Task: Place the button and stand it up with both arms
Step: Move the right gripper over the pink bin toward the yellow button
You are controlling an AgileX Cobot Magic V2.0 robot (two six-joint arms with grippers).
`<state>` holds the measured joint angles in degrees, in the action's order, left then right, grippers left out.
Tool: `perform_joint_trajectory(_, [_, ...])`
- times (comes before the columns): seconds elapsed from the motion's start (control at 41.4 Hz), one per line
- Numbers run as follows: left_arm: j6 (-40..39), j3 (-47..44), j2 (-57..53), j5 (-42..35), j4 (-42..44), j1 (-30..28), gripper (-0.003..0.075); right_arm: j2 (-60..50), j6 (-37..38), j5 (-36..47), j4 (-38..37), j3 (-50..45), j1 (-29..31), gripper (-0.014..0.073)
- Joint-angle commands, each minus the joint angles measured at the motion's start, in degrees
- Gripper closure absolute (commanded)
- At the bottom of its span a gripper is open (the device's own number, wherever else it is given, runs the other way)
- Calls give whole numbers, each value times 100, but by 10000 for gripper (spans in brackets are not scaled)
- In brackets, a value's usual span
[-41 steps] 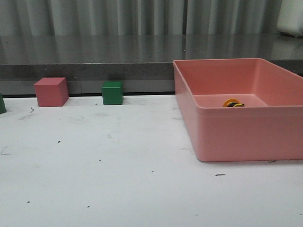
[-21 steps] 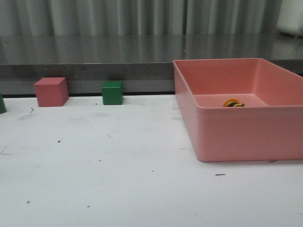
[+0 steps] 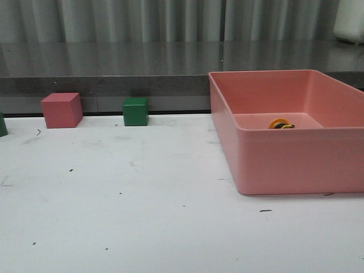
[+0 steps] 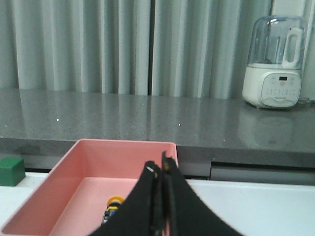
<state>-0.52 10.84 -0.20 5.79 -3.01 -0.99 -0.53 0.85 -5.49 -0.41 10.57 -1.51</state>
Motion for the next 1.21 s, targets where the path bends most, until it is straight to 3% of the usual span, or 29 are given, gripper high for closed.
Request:
perform_joint_trajectory(0.0, [-73,860,83,189,-46,-5,740,134,-20,-273,-18,774,12,710])
perform_joint_trajectory(0.169, [-73,2169,765,1467,-46,-5,740,814,-20,-1268,-18,1782,12,710])
perform_joint_trajectory(0.362, [-73,3040,1619,2518,-46,-5,740,1654,-20,-1992,-18,2376,12,710])
perform_joint_trajectory(1.015, [-73,2989,2661,2732,-41,-5,739,2798,-20,-2762,-18,2379,12,703])
perform_joint_trajectory(1.087, [-73,2989,2681,2732,-24,-5,727,2815,-20,-2905,-18,2379,12,653])
perform_joint_trajectory(1.184, [-73,2989,2707,2732,86,-5,613,2815,-20,-2962,-18,2379,12,468])
